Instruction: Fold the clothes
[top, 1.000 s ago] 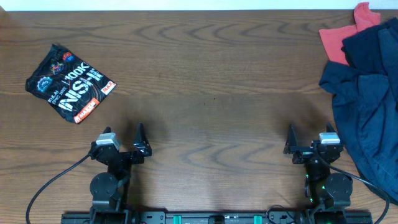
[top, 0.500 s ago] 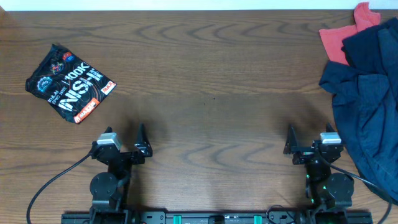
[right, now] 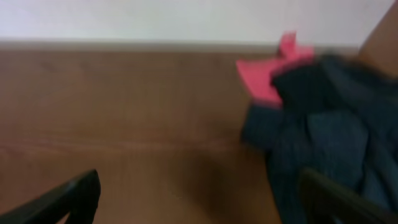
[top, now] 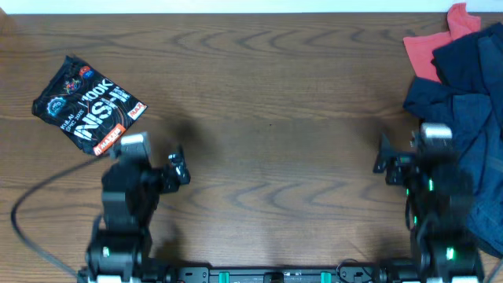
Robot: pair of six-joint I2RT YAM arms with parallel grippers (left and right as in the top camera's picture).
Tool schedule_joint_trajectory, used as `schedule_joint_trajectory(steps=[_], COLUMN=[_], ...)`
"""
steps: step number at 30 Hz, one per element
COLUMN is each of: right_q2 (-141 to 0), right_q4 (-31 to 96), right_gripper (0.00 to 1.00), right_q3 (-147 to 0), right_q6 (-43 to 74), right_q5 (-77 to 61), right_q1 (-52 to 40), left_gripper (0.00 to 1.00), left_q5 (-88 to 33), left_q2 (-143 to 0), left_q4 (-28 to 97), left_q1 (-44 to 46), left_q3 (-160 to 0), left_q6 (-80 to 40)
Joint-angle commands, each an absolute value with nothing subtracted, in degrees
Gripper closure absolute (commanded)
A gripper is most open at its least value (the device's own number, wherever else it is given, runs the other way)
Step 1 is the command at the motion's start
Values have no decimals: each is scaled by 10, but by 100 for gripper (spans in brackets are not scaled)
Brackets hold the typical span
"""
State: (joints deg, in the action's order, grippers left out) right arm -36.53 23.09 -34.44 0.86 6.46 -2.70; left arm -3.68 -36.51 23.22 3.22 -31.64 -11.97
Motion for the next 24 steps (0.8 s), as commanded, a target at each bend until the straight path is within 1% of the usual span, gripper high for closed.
schedule_joint_trajectory(steps=[1, 3, 6, 8, 10, 13, 17, 21, 23, 24], right_q2=[-498, -579, -669, -719, -762, -828, -911, -972, -996, -1005], right_q4=[285, 319, 328, 295, 246, 182, 119, 82, 65, 58], right_gripper=[1, 1, 1, 1, 1, 1, 1, 7, 12, 12], right_q3=[-440, -500, -565, -583, -584, -584, -585, -585, -585, -584], right_q6=[16, 17, 11, -1, 3, 15, 46, 96, 116, 122], right_q5=[72, 61, 32, 74, 146, 230, 264, 263, 263, 263], right_q1=[-16, -14, -15, -11, 1, 33, 98, 157, 178, 185], left_gripper=[2, 2, 2, 2, 2, 2, 2, 2, 2, 2], left_q5=[-40, -40, -41, -41, -41, -41, -41, -41, -41, -41], left_q2=[-466, -532, -612, -651, -674, -689, -691, -691, -691, -691], left_q4=[289, 346, 406, 430, 432, 432, 430, 431, 431, 431], left_q1=[34, 34, 34, 34, 34, 34, 34, 34, 34, 34], left_q3=[-397, -448, -503, -524, -530, -530, -530, -530, -530, -530], left_q6=[-114, -114, -115, -115, -115, -115, -115, -115, -115, -115])
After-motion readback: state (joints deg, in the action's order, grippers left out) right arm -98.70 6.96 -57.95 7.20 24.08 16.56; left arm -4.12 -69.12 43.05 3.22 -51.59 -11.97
